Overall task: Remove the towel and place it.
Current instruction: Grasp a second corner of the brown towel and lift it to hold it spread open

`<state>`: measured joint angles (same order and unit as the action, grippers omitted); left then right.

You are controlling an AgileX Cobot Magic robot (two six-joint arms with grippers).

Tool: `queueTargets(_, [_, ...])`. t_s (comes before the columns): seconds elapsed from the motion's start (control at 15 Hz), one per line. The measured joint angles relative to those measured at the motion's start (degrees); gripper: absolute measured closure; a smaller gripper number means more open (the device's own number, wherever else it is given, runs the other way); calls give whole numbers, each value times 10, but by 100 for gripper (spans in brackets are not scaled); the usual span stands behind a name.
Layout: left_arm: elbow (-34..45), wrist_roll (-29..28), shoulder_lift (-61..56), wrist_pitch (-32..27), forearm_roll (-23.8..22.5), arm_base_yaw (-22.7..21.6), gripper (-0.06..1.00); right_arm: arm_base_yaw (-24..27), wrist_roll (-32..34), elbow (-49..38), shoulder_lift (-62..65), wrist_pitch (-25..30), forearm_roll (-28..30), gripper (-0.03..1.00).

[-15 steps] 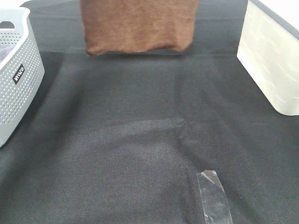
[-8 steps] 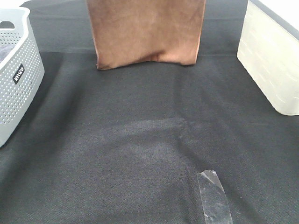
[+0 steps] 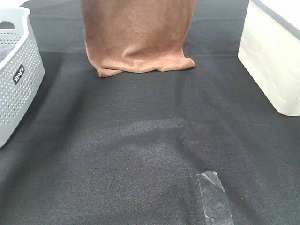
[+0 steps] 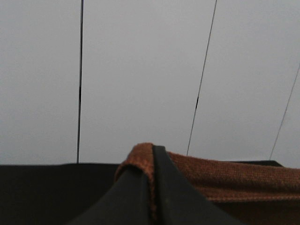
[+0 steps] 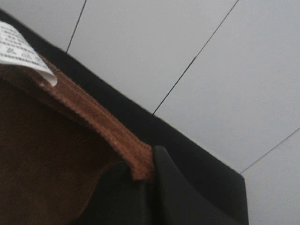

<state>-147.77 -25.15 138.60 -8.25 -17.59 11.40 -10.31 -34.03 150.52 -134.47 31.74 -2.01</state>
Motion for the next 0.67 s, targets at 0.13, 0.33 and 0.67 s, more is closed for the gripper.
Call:
queueTargets(0.13, [-1, 55, -42, -135, 77, 9, 94, 5, -43, 1, 30, 124, -28, 97])
queueTargets(0.33, [-1, 205, -91, -391, 215, 11, 94, 12, -72, 1, 73, 325, -32, 97])
queueTargets(0.67, [0, 302, -129, -596, 243, 11, 94, 13, -43, -47, 109, 382, -58, 97])
